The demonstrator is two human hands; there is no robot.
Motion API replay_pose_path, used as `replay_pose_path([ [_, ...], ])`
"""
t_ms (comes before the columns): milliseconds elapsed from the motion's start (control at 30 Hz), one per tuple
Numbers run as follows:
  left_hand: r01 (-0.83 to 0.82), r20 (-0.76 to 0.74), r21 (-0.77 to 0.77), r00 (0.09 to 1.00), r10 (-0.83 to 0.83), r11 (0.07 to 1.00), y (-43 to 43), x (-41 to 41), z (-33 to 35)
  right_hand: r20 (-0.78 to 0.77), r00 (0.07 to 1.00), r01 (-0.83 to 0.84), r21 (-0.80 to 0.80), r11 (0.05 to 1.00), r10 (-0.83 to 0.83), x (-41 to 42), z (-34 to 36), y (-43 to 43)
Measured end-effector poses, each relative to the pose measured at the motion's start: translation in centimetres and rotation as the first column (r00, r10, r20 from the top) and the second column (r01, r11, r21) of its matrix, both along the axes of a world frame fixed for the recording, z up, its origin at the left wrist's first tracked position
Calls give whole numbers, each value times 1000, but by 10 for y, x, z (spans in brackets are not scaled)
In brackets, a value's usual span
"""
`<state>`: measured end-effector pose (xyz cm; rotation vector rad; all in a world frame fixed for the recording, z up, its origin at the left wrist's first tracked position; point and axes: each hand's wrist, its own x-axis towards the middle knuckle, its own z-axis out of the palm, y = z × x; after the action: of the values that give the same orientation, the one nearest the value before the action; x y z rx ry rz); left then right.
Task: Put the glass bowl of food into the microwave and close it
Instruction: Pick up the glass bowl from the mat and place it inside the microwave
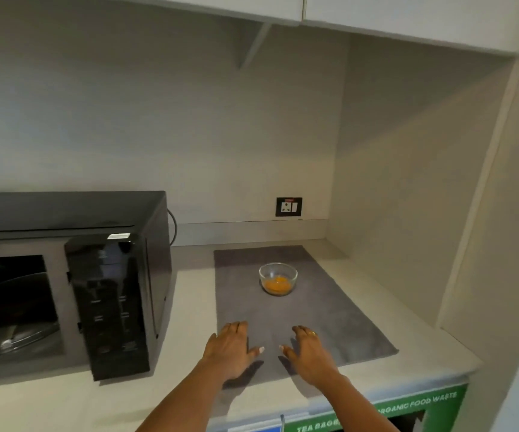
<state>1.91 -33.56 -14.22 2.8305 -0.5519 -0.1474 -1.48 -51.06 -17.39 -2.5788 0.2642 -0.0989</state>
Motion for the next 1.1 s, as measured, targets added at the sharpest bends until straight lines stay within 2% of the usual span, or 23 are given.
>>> replay_pose_path([
  [200, -61, -63, -161, 997, 51, 985, -31, 54, -14, 56, 998, 12, 100, 995, -18, 50, -9, -24],
  [300, -101, -123, -289, 990, 68, 952, -48, 81, -24, 83, 995, 43, 171, 984, -58, 78, -14, -37],
  [467, -178, -199, -548, 977, 79, 817, -70, 114, -34, 106, 983, 95, 386, 918, -147, 113, -18, -48],
  [600, -238, -271, -669, 960, 67, 704, -83, 141, -41, 139, 977, 78, 477, 876, -162, 140, -22, -57],
  [700, -252, -302, -719, 953, 35, 648, -88, 159, -47, 213, 968, 0, 519, 855, -130, 157, -20, -59],
  [800, -245, -306, -724, 952, 18, 644, -92, 176, -52, 253, 960, -43, 550, 834, -117, 171, -21, -63],
  [1100, -259, -336, -768, 941, -24, 586, -101, 216, -63, 271, 957, -77, 585, 807, -105, 210, -36, -83],
])
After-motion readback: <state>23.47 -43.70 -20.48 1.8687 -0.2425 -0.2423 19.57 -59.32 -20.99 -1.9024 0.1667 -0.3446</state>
